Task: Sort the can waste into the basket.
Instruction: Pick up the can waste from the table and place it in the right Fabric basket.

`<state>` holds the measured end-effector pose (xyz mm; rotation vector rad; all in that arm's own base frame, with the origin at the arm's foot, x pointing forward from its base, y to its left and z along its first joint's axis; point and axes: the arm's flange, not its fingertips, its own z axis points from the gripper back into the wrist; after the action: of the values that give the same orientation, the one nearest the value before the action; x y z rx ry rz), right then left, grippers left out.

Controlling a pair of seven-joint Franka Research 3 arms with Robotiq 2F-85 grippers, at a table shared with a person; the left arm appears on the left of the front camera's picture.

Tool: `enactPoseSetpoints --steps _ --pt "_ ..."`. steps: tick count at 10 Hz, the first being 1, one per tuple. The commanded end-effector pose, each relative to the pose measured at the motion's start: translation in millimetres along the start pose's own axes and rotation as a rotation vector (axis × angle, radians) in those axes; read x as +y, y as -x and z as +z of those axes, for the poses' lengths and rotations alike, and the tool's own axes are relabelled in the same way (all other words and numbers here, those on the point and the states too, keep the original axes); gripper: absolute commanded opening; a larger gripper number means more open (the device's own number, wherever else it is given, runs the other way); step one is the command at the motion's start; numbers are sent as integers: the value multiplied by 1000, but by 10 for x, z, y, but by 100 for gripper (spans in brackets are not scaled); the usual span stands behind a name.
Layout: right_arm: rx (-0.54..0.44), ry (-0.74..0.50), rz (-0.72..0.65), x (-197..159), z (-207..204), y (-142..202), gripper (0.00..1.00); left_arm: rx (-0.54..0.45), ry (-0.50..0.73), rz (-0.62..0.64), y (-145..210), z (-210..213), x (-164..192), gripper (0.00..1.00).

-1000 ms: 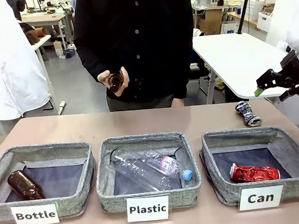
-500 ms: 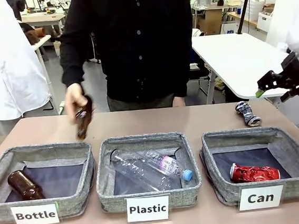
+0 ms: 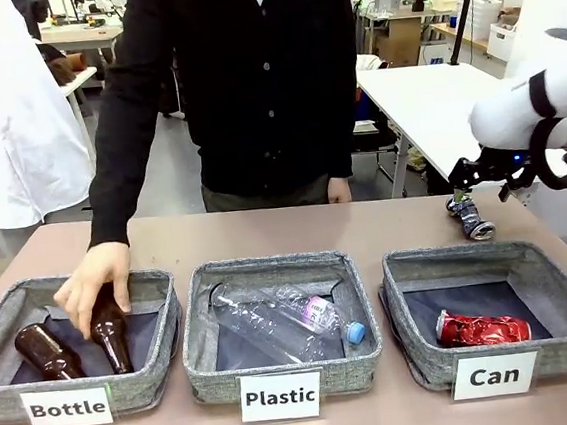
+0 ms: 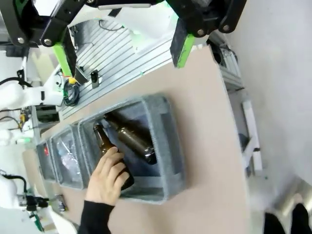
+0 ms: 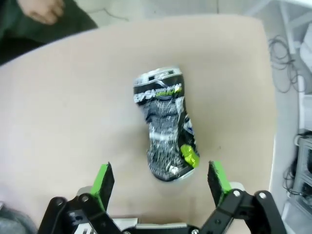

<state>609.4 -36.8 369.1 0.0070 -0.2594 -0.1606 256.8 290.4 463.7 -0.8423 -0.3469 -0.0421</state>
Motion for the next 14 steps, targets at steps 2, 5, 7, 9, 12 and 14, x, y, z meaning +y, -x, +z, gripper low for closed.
enactPoseSetpoints --steps 2,5,7,9,12,14 --pt "62 59 -39 134 -177 -246 100 11 29 90 7 177 113 100" --pt "96 69 -62 41 -437 -366 100 48 59 34 -61 -37 13 100" --pt "123 51 -68 29 -578 -382 100 79 107 -5 -164 -276 -141 100" --pt "115 50 -43 35 -658 -359 100 121 148 -43 -194 -635 -296 100" --pt "148 36 -45 28 -672 -346 0 217 170 -129 -159 -1076 -563 100" --pt "154 34 -43 14 -697 -342 0 228 174 -178 -106 -1441 -736 100"
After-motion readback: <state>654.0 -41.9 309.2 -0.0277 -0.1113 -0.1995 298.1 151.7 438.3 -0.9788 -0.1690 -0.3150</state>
